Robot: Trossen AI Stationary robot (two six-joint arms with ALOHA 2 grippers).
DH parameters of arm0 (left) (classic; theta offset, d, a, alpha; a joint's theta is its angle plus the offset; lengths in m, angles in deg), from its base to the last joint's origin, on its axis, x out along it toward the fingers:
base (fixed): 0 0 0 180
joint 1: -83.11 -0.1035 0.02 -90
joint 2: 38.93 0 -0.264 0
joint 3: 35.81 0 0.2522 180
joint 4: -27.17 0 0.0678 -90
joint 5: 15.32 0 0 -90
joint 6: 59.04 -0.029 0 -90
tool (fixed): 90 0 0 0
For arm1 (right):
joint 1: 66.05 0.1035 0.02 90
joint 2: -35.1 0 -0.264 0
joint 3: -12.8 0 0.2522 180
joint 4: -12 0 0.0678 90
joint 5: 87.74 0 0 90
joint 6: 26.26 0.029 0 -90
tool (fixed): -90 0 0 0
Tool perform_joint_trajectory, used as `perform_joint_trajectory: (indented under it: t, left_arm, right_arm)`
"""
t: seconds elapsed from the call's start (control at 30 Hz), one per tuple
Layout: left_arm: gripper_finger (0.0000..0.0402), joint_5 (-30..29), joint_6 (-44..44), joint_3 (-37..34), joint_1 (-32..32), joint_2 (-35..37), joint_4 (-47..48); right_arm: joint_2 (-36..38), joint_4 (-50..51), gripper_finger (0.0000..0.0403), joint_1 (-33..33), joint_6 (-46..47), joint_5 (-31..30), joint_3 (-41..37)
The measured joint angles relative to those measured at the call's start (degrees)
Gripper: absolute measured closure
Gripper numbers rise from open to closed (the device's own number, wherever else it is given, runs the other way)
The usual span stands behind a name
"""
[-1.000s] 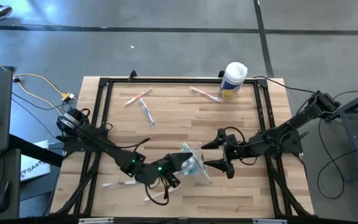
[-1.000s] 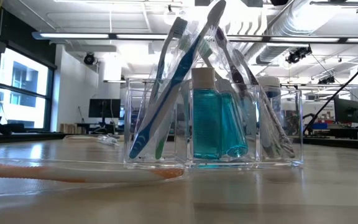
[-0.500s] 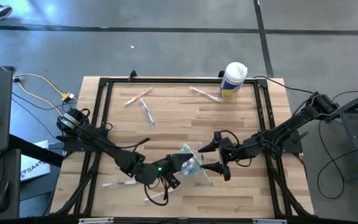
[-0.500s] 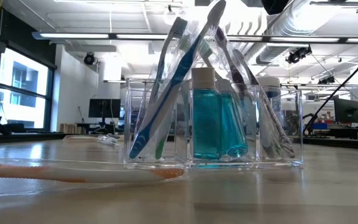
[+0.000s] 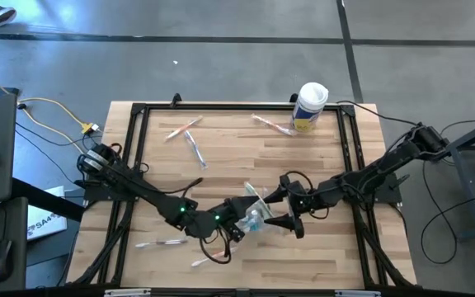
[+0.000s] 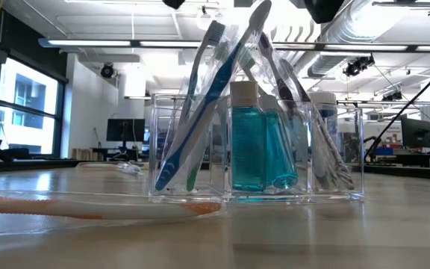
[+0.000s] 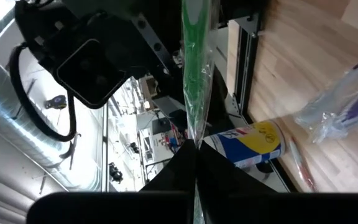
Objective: Pick & Place toothbrushing station
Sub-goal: Put the green toothbrush into the transparent organizer
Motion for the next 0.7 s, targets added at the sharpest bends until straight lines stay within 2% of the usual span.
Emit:
perform_joint_trajectory:
  t: [0.13, 0.27, 0.5, 0.7]
  left_arm:
    - [0.0402, 0.3, -0.1, 0.0, 0.0, 0.0, -1.3]
    - [0.0402, 0.4, 0.2, 0.0, 0.0, 0.0, -1.0]
    - [0.0402, 0.6, 1.4, 0.0, 0.0, 0.0, -0.8]
    - [0.0402, 0.8, 1.5, 0.0, 0.1, 0.0, -0.9]
  right_arm:
    - [-1.1, -0.6, 0.0109, -1.1, 0.0, 2.1, 0.0]
    - [-1.3, -0.9, 0.0131, -1.8, 0.0, 3.5, 0.0]
    - [-1.3, -1.4, 0.0193, -1.9, -0.5, 4.1, 0.0]
    - [-1.3, -0.9, 0.0262, -2.8, -2.3, 7.1, 0.0]
